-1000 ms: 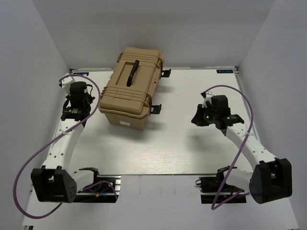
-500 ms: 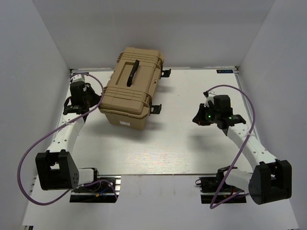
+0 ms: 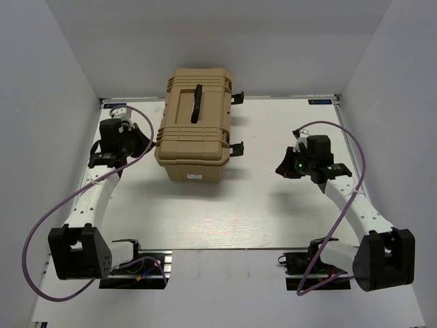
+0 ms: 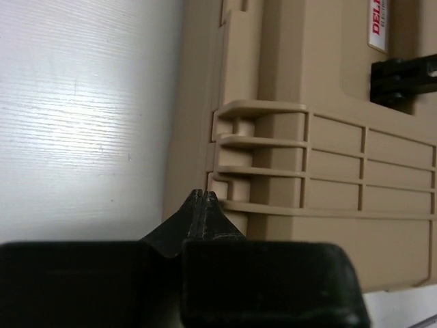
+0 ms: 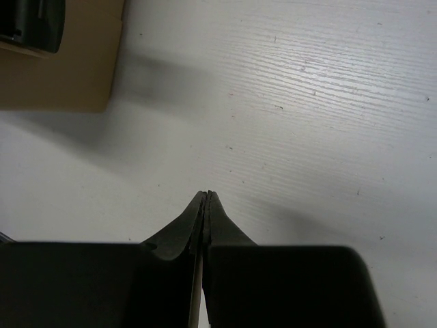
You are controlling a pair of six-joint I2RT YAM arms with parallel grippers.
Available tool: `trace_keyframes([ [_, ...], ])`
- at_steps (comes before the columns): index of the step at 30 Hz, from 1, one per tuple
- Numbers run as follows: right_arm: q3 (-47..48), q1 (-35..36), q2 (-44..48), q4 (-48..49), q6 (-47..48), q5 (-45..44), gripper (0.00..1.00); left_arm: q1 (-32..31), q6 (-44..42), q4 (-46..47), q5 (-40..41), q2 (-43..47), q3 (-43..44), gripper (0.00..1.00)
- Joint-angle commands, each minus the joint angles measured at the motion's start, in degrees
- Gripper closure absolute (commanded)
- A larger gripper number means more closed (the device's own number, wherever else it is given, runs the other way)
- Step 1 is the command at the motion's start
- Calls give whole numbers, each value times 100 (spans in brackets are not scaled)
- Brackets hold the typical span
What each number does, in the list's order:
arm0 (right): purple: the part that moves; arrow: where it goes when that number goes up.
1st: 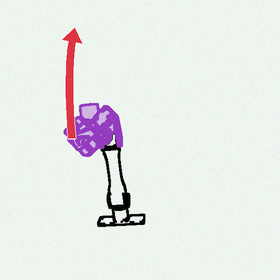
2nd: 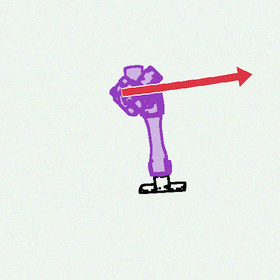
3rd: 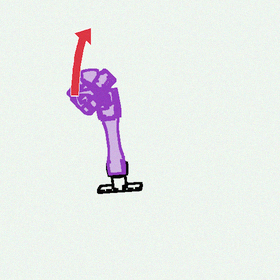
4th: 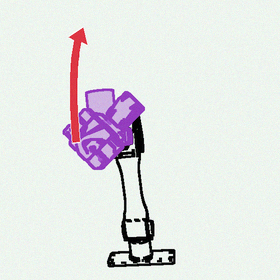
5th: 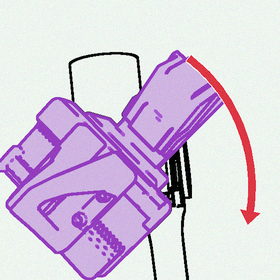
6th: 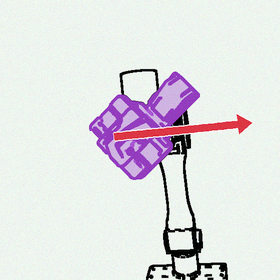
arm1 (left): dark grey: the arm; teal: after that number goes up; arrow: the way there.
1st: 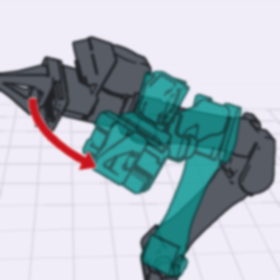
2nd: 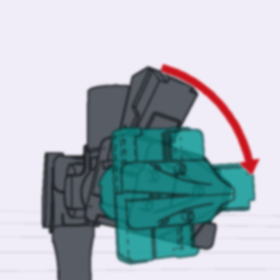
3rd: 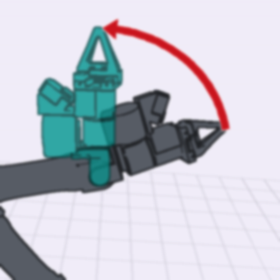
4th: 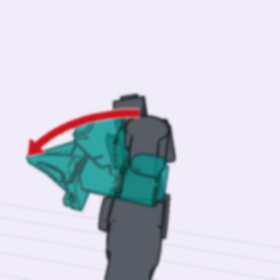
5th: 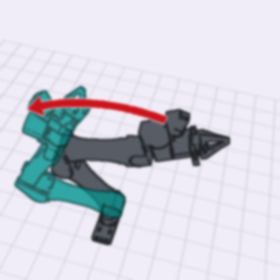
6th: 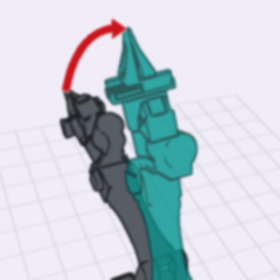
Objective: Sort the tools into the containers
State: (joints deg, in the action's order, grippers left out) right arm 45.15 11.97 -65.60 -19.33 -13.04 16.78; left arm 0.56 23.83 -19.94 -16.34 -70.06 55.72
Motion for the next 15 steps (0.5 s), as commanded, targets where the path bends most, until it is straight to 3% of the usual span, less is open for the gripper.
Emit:
trace_keyframes([
  [1, 29, -71, 118, 167, -32, 107, 100, -117, -63, -194, -669, 291, 44, 97],
  [8, 29, -116, 100, 167, -15, 107, 100, -117, -63, -194, -942, 291, -184, 97],
  [14, 56, -160, 109, 132, 152, -25, 100, -29, -239, -598, 507, 1335, 192, 92],
  [15, 82, -186, 118, 79, 187, -51, 98, -82, -239, -659, 883, 1703, 298, 88],
])
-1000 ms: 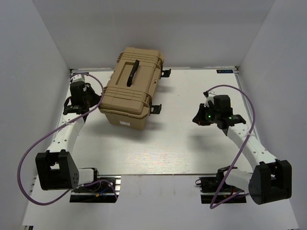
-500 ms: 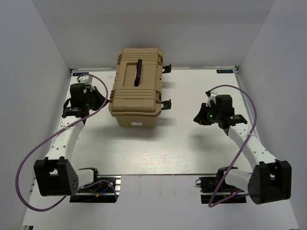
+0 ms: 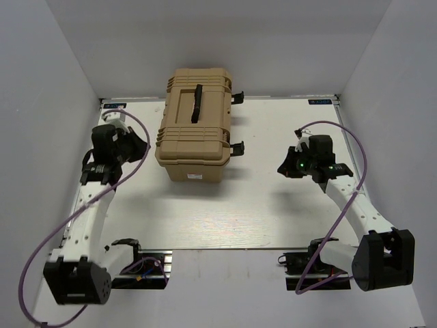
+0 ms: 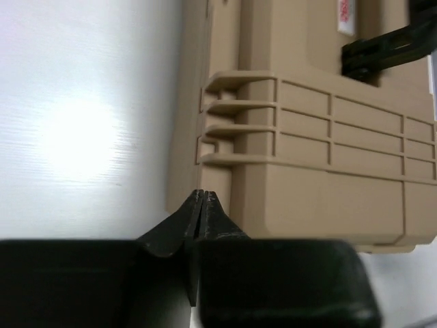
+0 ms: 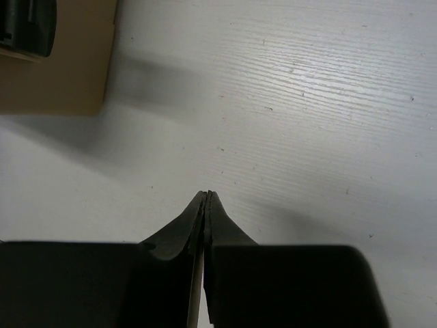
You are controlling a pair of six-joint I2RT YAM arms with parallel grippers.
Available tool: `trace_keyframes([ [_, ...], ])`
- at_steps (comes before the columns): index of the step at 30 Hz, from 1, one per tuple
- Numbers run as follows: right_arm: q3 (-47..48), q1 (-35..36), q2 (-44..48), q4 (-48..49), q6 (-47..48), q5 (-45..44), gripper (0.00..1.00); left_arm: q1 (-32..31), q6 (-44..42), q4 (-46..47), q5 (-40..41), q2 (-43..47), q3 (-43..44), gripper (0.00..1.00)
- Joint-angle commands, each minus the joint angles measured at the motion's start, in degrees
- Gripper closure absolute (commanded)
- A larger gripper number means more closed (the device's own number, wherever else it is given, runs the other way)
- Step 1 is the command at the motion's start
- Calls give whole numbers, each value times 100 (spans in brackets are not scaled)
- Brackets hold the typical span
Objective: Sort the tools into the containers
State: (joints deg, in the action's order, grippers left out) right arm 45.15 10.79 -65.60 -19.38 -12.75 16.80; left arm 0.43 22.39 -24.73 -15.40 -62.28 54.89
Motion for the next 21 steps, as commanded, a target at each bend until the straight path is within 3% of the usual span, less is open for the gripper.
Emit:
trace_keyframes([
  [1, 91, -77, 118, 74, 229, -71, 96, -121, -173, -347, 949, 1068, 504, 81],
  [3, 143, -68, 127, 13, 299, -80, 92, -122, -174, -401, 803, 1305, 689, 58],
  [6, 240, -85, 179, -75, 650, 121, 71, -122, -174, -95, -180, 1736, 550, 29],
  [7, 258, -85, 223, -179, 721, 174, 54, -122, -174, 324, -548, 1815, 279, 22],
  [8, 293, -68, 258, -233, 852, 227, 44, -122, -235, 555, -1292, 1938, 128, 12],
  [9, 293, -50, 407, -216, 975, 175, 23, -122, -305, 748, -1621, 1939, -21, 7],
  [10, 293, -68, 469, -294, 985, 79, 10, -122, -375, 933, -1937, 2009, -284, 1],
  [13, 214, -68, 864, -286, 1064, -264, 10, -122, -735, 1243, -2660, 2167, -540, 1],
  [21, 91, -85, 1462, -594, 1802, -924, 10, -174, -947, 1383, -2732, 2475, -813, 1],
])
